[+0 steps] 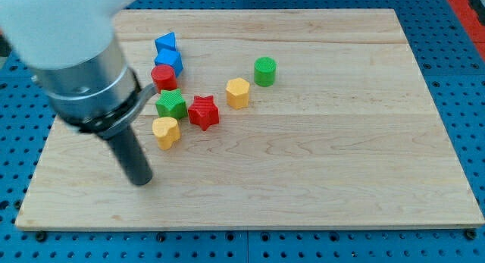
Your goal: Move the red circle green star and yellow heart to the bottom side of the blue cube
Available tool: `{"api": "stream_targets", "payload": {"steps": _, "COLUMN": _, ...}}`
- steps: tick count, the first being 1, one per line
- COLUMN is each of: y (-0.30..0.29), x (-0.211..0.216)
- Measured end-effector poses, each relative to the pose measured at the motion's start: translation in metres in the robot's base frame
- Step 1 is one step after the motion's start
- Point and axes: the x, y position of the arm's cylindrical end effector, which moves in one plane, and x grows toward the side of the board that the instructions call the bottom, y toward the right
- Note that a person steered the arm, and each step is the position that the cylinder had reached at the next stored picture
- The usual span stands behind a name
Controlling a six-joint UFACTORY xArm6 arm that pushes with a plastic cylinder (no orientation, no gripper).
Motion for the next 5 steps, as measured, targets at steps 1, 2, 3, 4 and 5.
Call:
{"api": "stream_targets", "payload": {"steps": 1, "y": 0.007, "x": -0.023}}
{"api": "stream_targets", "payload": {"steps": 2, "y": 0.011, "x": -0.022}}
{"api": "stream_targets", "payload": {"steps": 3, "y": 0.021, "x": -0.026}}
{"api": "stream_targets", "payload": {"steps": 4, "y": 0.029, "x": -0.035}}
{"api": "stream_targets", "payload": {"steps": 5, "y": 0.044, "x": -0.022}}
